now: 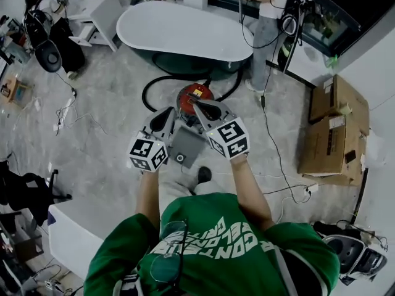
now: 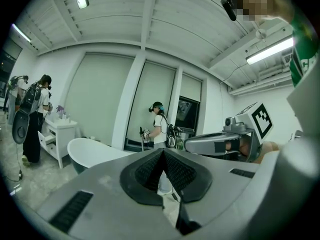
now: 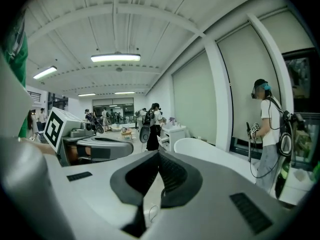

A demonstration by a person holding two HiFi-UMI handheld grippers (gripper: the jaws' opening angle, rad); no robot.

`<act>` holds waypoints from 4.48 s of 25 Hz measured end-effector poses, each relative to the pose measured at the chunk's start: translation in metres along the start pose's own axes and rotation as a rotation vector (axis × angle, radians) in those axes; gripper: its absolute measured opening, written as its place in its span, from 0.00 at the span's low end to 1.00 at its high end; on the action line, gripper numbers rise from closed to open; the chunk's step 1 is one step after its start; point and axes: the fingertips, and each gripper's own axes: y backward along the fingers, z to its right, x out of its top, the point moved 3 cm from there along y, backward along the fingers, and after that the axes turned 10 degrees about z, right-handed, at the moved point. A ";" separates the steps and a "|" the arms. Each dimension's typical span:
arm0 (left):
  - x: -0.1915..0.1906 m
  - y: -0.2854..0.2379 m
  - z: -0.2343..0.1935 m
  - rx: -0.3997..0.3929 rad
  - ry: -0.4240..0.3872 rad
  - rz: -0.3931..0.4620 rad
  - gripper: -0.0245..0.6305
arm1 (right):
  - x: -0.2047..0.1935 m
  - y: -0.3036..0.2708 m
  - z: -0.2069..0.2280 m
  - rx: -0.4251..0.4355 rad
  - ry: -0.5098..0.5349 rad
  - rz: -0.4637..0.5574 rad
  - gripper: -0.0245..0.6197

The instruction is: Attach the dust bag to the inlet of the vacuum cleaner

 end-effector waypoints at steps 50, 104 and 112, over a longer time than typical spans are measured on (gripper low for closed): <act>-0.367 0.119 -0.199 -0.055 0.128 -0.280 0.04 | -0.389 -0.185 -0.081 0.190 0.027 -0.360 0.05; -1.032 0.218 -0.240 -0.847 -0.071 -0.537 0.04 | -1.091 -0.117 -0.198 -0.263 0.004 -0.408 0.24; -1.037 0.214 -0.244 -0.860 -0.098 -0.557 0.04 | -1.104 -0.113 -0.195 -0.277 0.118 -0.471 0.28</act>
